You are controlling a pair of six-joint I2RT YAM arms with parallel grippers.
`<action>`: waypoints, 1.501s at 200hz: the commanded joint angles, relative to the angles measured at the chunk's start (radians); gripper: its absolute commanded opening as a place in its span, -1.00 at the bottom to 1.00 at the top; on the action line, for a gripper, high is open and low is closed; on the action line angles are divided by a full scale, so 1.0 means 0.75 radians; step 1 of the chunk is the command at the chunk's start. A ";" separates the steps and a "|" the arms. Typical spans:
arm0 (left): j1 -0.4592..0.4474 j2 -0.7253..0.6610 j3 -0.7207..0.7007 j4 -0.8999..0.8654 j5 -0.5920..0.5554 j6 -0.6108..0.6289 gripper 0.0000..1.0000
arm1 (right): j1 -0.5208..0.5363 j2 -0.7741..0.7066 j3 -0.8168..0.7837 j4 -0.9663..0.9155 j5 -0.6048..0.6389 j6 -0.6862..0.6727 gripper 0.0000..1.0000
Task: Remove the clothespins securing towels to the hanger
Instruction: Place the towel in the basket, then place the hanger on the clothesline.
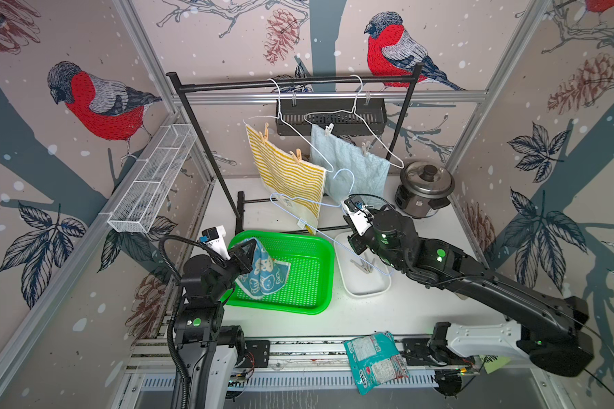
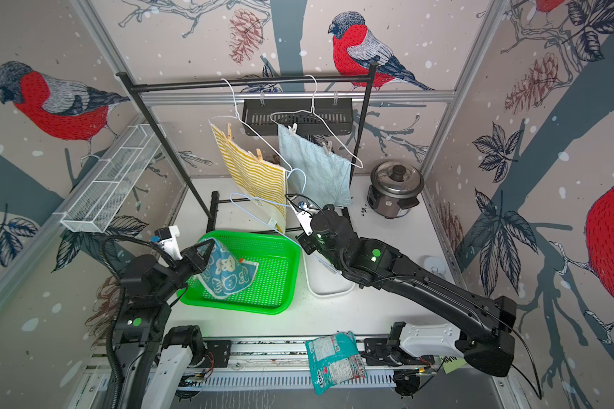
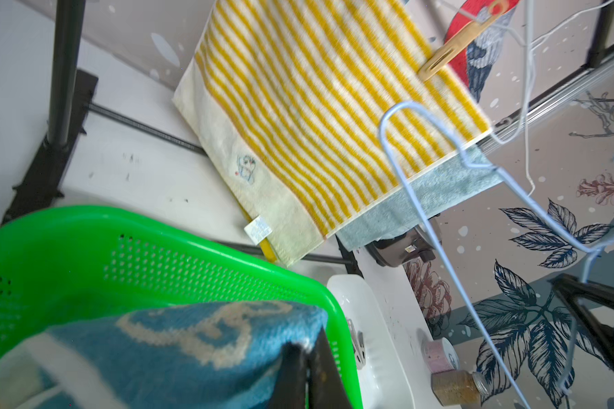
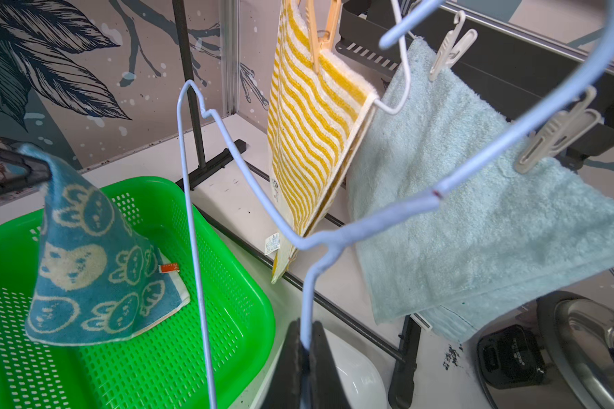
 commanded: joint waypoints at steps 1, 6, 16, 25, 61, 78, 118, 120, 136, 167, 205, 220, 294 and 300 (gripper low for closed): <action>0.002 0.064 0.059 -0.003 0.017 0.008 -0.13 | 0.003 0.006 0.011 0.093 -0.019 -0.033 -1.00; 0.001 0.084 0.101 -0.039 0.000 0.042 -0.05 | 0.003 0.010 0.017 0.097 -0.018 -0.038 -1.00; 0.002 0.120 0.193 -0.110 -0.046 0.109 0.16 | 0.005 0.021 0.031 0.104 -0.018 -0.051 -1.00; 0.001 0.139 0.273 -0.147 -0.071 0.154 0.38 | 0.005 0.034 0.048 0.104 -0.017 -0.064 -1.00; 0.001 0.204 0.475 -0.015 0.062 0.157 0.58 | 0.009 0.072 0.084 0.128 -0.029 -0.122 -1.00; 0.002 0.263 0.499 0.213 0.223 -0.039 0.55 | 0.009 0.105 0.104 0.142 -0.035 -0.133 -1.00; -0.060 0.372 0.404 0.751 0.312 -0.775 0.51 | 0.013 0.148 0.132 0.210 -0.009 -0.157 -1.00; -0.071 0.371 0.405 0.762 0.300 -0.790 0.51 | 0.013 0.152 0.135 0.213 -0.003 -0.159 -1.00; -0.163 0.366 0.425 0.780 0.200 -0.891 0.58 | 0.015 0.199 0.165 0.228 0.044 -0.186 -1.00; -0.264 0.388 0.384 0.823 0.113 -1.125 0.60 | 0.018 0.263 0.206 0.296 0.040 -0.216 -1.00; -0.389 0.492 0.338 1.018 -0.008 -1.252 0.54 | 0.060 0.295 0.212 0.352 0.033 -0.231 -1.00; -0.432 0.555 0.391 0.966 -0.017 -1.227 0.56 | 0.082 0.300 0.213 0.367 0.034 -0.233 -1.00; -0.515 0.660 0.385 1.028 -0.146 -1.193 -0.25 | 0.136 0.315 0.211 0.383 0.030 -0.245 -1.00; -0.515 0.658 0.381 1.022 -0.158 -1.193 -0.49 | 0.134 0.316 0.211 0.378 0.028 -0.241 -1.00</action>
